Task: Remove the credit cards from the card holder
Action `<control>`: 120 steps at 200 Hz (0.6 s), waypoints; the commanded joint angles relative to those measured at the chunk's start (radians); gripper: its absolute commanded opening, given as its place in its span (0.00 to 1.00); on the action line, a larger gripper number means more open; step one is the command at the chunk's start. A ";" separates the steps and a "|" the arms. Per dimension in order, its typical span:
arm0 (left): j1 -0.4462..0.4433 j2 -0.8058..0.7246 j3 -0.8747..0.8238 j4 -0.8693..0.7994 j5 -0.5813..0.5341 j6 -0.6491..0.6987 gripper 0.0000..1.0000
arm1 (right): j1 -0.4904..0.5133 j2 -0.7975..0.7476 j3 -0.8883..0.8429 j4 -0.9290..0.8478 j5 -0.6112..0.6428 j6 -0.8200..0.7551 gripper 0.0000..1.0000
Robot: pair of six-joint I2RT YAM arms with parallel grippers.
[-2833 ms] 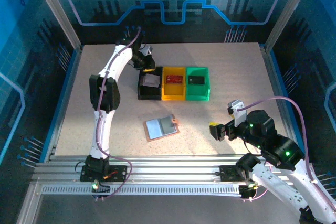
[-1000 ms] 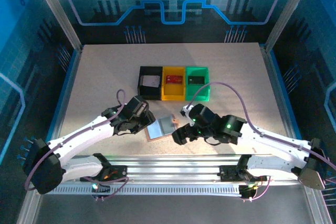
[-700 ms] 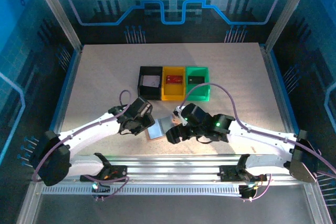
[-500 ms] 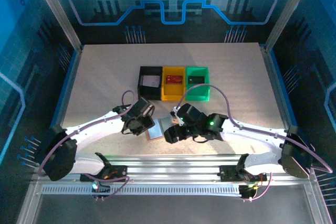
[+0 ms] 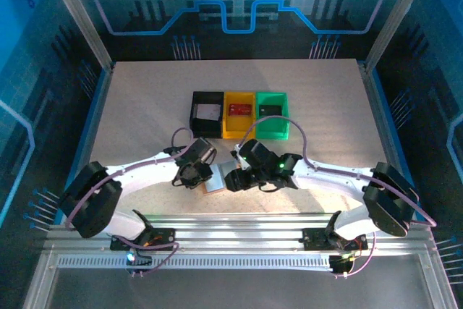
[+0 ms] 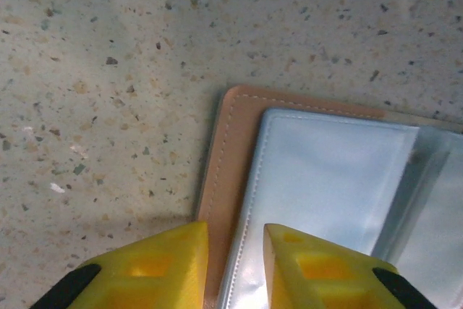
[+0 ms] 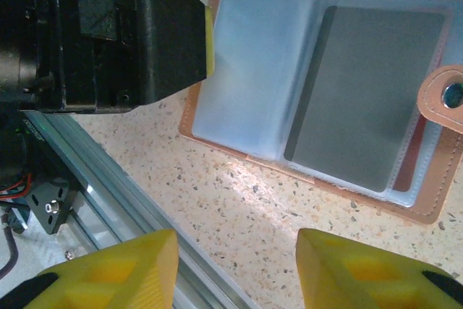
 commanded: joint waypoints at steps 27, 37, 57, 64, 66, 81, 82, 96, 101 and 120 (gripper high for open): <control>-0.004 0.055 -0.019 0.037 0.014 0.000 0.25 | -0.025 0.057 -0.019 0.062 -0.011 0.008 0.43; -0.004 0.066 -0.022 0.045 0.017 0.000 0.23 | -0.027 0.068 -0.019 0.070 -0.010 0.007 0.42; -0.004 0.086 -0.034 0.069 0.030 -0.002 0.21 | -0.032 0.087 -0.015 0.070 -0.006 0.001 0.41; -0.004 0.093 -0.042 0.082 0.036 -0.003 0.21 | -0.036 0.090 -0.015 0.069 0.000 0.002 0.41; -0.004 0.095 -0.045 0.086 0.038 -0.002 0.21 | -0.036 0.091 -0.015 0.068 0.002 0.002 0.41; -0.004 0.109 -0.056 0.101 0.048 -0.006 0.20 | -0.040 0.094 -0.020 0.067 0.025 0.001 0.40; -0.004 0.110 -0.056 0.101 0.049 -0.006 0.20 | -0.041 0.095 -0.020 0.066 0.026 0.001 0.41; -0.003 0.121 -0.062 0.111 0.056 -0.005 0.20 | -0.044 0.097 -0.021 0.056 0.054 0.003 0.41; -0.004 0.123 -0.064 0.113 0.057 -0.007 0.20 | -0.046 0.099 -0.021 0.055 0.058 0.002 0.41; -0.004 0.129 -0.068 0.120 0.062 -0.003 0.20 | -0.051 0.111 -0.019 0.041 0.082 0.005 0.41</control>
